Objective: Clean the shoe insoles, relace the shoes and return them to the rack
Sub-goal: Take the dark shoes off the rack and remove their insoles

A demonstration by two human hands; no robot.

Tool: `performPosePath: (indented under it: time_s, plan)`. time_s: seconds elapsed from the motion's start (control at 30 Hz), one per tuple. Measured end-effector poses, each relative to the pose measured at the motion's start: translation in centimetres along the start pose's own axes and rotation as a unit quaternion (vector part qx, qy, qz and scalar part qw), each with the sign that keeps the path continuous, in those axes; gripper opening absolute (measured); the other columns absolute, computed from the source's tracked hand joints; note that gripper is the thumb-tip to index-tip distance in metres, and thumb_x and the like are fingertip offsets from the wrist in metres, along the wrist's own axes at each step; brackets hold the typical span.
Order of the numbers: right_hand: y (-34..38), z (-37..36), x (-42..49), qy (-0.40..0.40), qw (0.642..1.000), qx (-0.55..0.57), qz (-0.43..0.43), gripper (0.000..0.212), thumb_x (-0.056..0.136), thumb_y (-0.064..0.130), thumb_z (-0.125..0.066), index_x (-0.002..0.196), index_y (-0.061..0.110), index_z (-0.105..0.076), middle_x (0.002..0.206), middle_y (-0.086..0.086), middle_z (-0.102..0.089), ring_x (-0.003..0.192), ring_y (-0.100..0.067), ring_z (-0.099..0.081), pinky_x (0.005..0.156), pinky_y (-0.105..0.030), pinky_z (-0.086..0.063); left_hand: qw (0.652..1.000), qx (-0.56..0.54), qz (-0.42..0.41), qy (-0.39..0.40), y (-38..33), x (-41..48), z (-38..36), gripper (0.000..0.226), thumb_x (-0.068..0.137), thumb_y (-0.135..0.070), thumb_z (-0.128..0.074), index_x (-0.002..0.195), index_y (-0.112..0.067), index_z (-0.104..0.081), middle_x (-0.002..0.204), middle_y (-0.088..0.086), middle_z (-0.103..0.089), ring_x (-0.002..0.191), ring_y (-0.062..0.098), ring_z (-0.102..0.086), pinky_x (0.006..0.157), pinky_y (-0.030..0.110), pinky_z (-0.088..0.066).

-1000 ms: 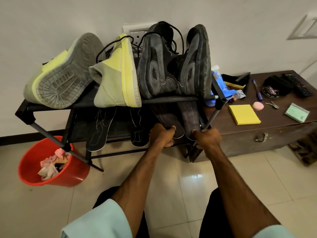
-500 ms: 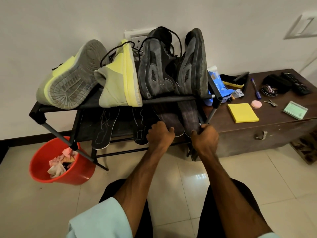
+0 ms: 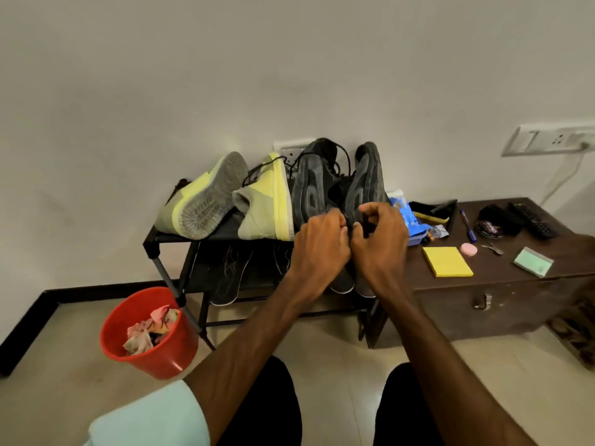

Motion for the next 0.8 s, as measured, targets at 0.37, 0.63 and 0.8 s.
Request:
performPosePath:
  time_s: [0.37, 0.63, 0.8]
  plan:
    - [-1.1, -8.5, 6.6, 0.288, 0.863, -0.409, 0.073, 0.087, 0.074, 0.054, -0.083, 0.145, 0.027, -0.042, 0.163, -0.031, -0.006, 0.152, -0.050, -0.001, 0.122, -0.057, -0.018, 0.922, 0.343, -0.045, 0.175, 2.5, 7.5, -4.7, 0.074, 0.082, -0.048, -0.075, 0.143, -0.022, -0.043, 0.159, 0.031, -0.016, 0.145, 0.048, -0.022, 0.118, 0.055, -0.027]
    - [-1.7, -10.4, 8.8, 0.296, 0.775, -0.557, 0.025, 0.063, 0.103, 0.032, -0.058, 0.158, 0.015, -0.033, 0.164, -0.034, -0.009, 0.147, -0.061, -0.011, 0.112, -0.069, -0.035, 0.883, 0.415, -0.072, 0.208, 2.3, 10.0, -6.4, 0.057, 0.084, -0.036, -0.080, 0.131, -0.011, -0.061, 0.134, 0.022, -0.059, 0.135, 0.050, -0.043, 0.106, 0.055, -0.047]
    - [-1.2, -7.4, 9.5, 0.305, 0.785, -0.537, 0.044, 0.042, 0.102, 0.016, -0.055, 0.143, 0.005, -0.051, 0.153, -0.029, -0.039, 0.141, -0.056, -0.033, 0.098, -0.065, -0.050, 0.947, 0.275, -0.065, 0.150, 2.2, 10.1, -2.5, 0.052, 0.072, -0.047, -0.084, 0.107, -0.016, -0.061, 0.104, 0.008, -0.065, 0.099, 0.030, -0.065, 0.082, 0.042, -0.053]
Point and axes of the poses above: each hand's wrist, its own x-axis towards the middle knuckle, its own z-axis out of the back of the hand, y = z × x, the point moved 10 cm from there along x, towards the middle knuckle
